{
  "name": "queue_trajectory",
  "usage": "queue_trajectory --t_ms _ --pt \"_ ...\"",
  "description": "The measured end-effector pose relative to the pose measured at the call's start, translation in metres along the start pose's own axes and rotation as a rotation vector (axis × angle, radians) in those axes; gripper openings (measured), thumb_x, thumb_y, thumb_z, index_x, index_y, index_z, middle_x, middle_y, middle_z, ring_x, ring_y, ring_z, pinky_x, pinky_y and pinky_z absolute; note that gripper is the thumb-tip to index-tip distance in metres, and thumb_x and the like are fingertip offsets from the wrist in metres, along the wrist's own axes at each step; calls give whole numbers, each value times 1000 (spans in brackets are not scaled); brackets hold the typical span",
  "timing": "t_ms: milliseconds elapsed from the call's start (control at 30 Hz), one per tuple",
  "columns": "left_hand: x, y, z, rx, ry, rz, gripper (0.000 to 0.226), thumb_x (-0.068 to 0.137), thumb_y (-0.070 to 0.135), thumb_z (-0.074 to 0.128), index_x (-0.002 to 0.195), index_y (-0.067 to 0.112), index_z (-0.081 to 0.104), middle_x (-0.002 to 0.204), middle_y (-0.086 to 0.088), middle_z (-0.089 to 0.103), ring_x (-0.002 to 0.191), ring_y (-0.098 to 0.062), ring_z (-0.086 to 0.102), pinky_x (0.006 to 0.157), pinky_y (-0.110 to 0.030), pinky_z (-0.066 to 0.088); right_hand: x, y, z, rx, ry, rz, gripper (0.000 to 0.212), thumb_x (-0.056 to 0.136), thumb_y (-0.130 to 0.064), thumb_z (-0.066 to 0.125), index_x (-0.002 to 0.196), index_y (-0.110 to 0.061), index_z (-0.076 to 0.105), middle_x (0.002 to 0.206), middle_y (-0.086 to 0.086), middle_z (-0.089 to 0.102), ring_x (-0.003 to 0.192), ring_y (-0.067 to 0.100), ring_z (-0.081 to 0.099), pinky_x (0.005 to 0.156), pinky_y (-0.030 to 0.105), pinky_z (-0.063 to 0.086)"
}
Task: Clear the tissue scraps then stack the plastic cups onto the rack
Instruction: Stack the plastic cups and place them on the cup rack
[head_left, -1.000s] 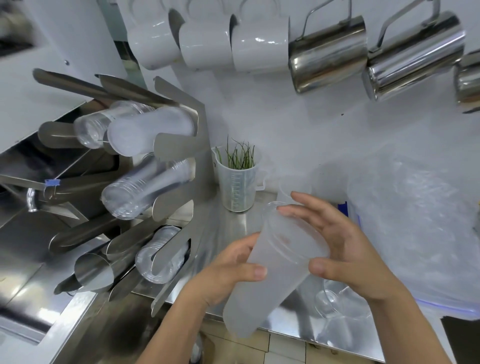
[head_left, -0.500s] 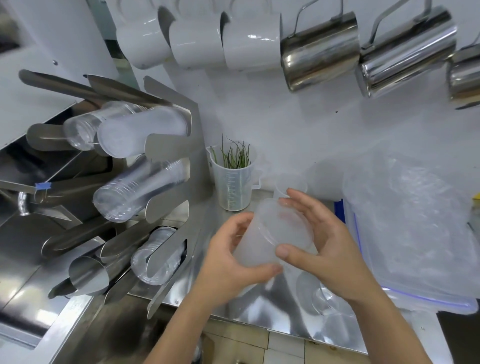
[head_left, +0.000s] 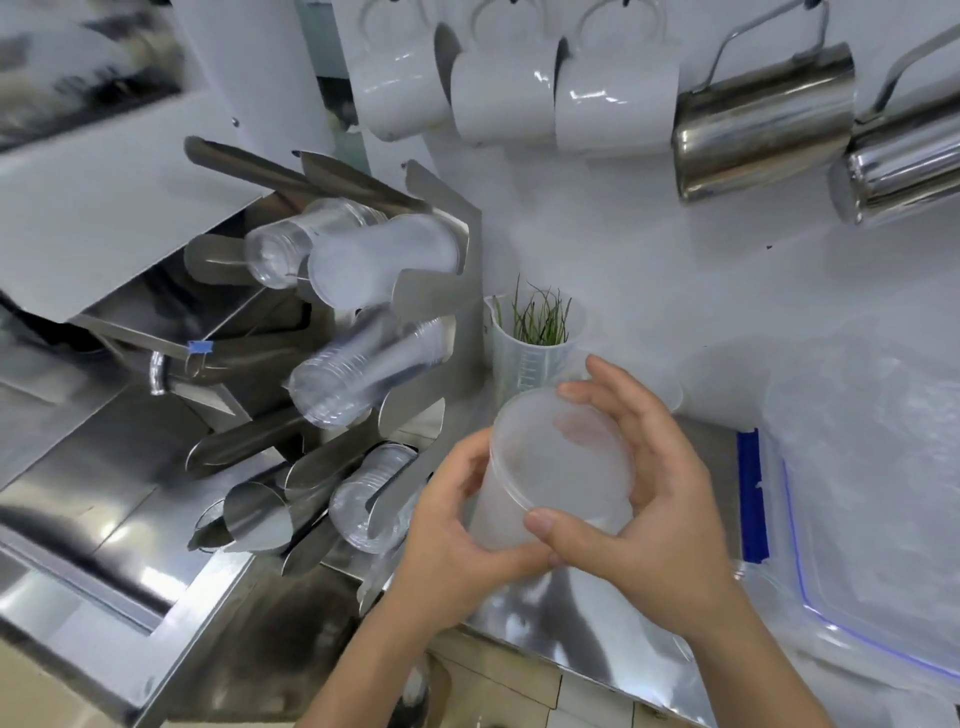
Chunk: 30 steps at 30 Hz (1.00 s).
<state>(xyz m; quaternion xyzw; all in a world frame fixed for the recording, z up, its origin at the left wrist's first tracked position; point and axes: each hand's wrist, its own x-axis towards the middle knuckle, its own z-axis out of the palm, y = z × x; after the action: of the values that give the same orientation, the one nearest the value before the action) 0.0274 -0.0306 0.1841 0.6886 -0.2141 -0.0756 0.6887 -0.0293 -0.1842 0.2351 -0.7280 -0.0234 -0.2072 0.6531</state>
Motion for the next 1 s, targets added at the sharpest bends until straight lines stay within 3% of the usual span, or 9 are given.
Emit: queue_trajectory --t_ms 167,267,333,467,533,600,700,867,1000 --pt "-9 5 -39 -27 -10 -40 81 55 13 94 128 22 60 123 -10 69 115 -31 65 94 -57 52 16 -20 24 87 -5 -80 91 58 -24 83 140 -15 44 129 8 62 120 29 60 99 41 49" --pt "-14 11 -69 -19 18 -20 81 51 27 94 126 25 62 121 -8 70 112 -28 66 91 -48 54 27 -32 41 147 -3 -75 92 58 -24 83 139 -11 44 129 11 63 116 29 62 97 36 51" --pt "-17 14 -91 -42 35 -8 80 50 38 94 123 26 65 118 -7 72 108 -27 68 87 -42 55 32 -40 59 196 -17 -50 97 57 -36 89 139 -10 44 129 13 62 117 29 62 95 32 52" --pt "-25 8 -130 -251 102 -42 84 39 49 97 114 22 70 110 -11 73 100 -31 69 75 -40 57 40 -50 99 224 -54 -39 96 58 -48 88 137 -14 47 130 11 62 117 31 62 93 30 51" --pt "-29 3 -145 -442 147 -98 93 30 47 100 111 14 70 109 -22 67 94 -40 64 65 -47 59 43 -52 117 206 -76 -57 95 57 -47 89 136 -16 48 129 9 62 116 31 62 94 33 51" --pt "-32 0 -157 -566 173 -137 99 25 46 100 111 10 68 107 -26 63 89 -41 61 57 -42 58 47 -54 135 173 -106 -70 94 58 -44 90 137 -17 48 130 6 62 117 27 62 95 31 51" --pt "-31 -2 -168 -701 234 -160 108 29 46 99 118 1 58 108 -24 65 93 -36 63 68 -43 58 52 -54 151 93 -161 -75 89 61 -43 87 138 -23 47 133 -3 61 122 18 60 97 26 50" --pt "-26 0 -185 -817 295 -139 88 34 45 98 106 9 63 102 -12 73 87 -27 73 65 -41 62 60 -50 165 -16 -236 -63 85 68 -57 78 140 -29 44 139 -13 56 131 5 50 106 22 42" --pt "-21 -1 -194 -860 364 -138 89 24 46 100 99 14 64 93 -5 77 79 -23 76 57 -36 62 70 -49 161 -182 -74 -142 61 76 -48 67 133 -38 47 132 -19 59 127 5 52 104 23 40"
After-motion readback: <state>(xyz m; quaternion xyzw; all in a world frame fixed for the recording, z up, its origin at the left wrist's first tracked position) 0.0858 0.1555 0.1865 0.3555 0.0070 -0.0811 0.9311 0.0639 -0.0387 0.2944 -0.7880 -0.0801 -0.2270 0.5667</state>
